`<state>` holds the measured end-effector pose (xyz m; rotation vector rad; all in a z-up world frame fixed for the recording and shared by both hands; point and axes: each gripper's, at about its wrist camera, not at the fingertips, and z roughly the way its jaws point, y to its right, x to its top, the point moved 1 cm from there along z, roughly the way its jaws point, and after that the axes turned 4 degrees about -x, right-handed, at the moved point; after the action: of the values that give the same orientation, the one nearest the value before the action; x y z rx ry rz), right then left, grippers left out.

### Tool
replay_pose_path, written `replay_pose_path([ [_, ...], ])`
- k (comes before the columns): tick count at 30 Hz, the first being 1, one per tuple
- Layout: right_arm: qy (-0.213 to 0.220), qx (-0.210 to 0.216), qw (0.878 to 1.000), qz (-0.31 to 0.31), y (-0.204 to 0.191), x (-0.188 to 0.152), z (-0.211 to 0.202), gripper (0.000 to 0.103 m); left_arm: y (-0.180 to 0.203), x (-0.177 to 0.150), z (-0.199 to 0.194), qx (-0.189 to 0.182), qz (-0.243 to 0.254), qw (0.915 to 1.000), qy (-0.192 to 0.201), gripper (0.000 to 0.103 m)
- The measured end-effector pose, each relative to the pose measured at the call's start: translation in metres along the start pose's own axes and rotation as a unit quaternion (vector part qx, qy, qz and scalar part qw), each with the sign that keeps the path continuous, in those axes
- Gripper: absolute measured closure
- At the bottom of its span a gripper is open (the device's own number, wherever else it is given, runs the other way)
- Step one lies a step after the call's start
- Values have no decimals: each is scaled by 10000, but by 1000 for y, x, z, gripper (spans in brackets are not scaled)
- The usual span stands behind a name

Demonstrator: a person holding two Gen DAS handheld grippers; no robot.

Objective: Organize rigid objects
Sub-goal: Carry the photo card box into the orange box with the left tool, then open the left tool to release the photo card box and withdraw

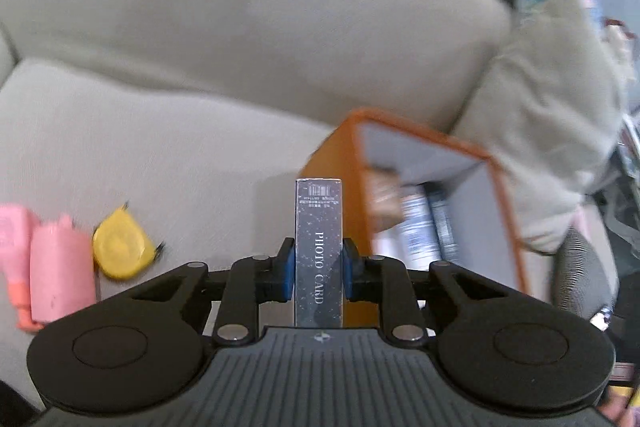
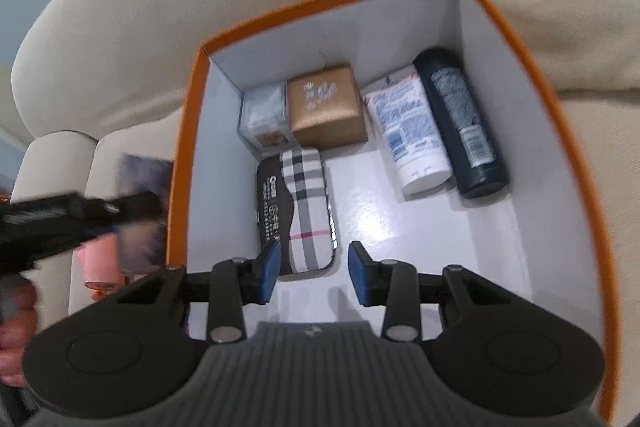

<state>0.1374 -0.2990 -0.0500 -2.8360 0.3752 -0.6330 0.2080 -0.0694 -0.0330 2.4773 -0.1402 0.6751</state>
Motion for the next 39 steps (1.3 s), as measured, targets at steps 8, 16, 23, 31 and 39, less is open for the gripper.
replay_pose_path([
  [8,318,-218,9991,-149,15,7,-28,64,62,12,36,-580,207,9970,-469,78],
  [16,75,-397,9988,-283,31,3,-6,64,72,-5,111,74,314,9919,-1232,78],
  [23,-86,-422,9982,-421,34,6,19,64,72,-8,155,313,174,9882,-1490,78],
  [31,-123,-490,9978,-427,39,3,25,64,68,-8,162,403,56,9848,-1691,67],
  [39,-240,-159,9992,-292,33,-5,29,64,76,4,123,478,605,9877,-1363,63],
])
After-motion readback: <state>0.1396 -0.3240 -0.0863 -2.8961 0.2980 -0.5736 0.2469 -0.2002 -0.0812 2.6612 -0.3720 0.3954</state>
